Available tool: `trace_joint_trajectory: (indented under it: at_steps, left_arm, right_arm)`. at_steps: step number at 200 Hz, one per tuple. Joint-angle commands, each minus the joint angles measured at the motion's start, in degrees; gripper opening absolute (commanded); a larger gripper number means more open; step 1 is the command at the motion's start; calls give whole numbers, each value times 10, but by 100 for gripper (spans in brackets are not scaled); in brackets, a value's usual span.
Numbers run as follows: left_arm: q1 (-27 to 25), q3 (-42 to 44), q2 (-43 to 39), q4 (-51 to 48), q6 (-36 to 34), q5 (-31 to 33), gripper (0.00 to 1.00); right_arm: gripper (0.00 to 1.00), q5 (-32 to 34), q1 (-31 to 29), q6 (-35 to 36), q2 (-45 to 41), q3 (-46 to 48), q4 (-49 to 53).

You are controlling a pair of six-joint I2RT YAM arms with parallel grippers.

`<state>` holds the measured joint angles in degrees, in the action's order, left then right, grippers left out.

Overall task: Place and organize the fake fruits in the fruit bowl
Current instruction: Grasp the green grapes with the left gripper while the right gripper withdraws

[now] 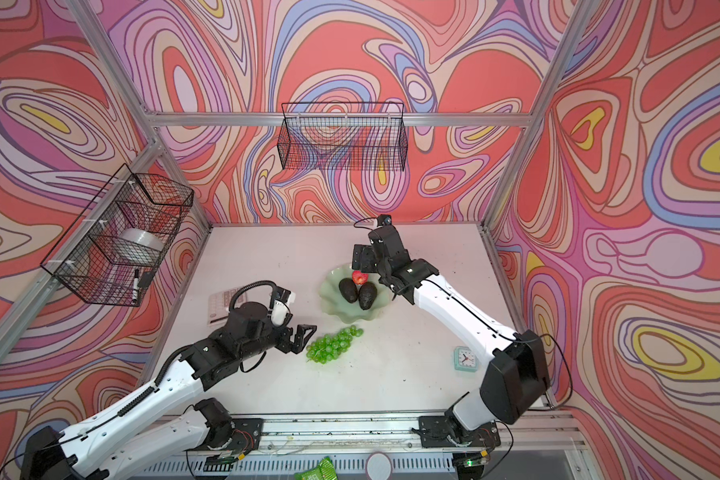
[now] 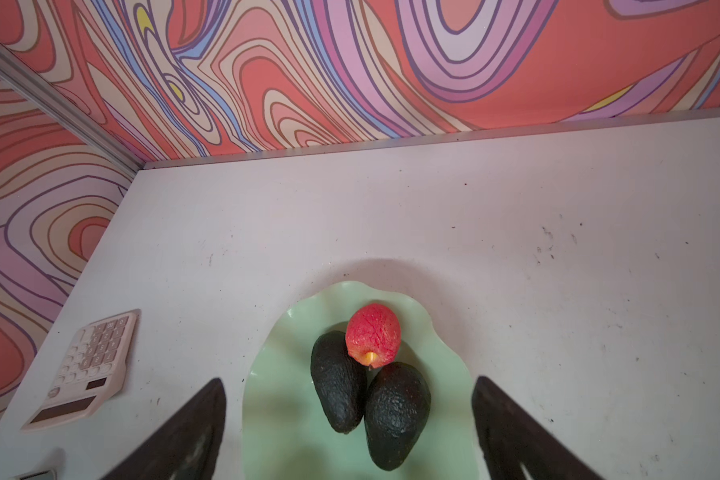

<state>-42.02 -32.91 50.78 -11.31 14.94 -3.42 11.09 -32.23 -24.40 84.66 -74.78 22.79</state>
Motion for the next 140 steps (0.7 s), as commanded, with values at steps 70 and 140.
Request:
trace_joint_trajectory:
  at_steps: [70,140]
  left_arm:
    - [-118,25,154,167,-122,73,92]
    - [-124,59,259,286,-113,95,92]
  right_arm:
    - [98,0,23,12,-120,90,-45]
    - [98,17,25,24,-157,110,-36]
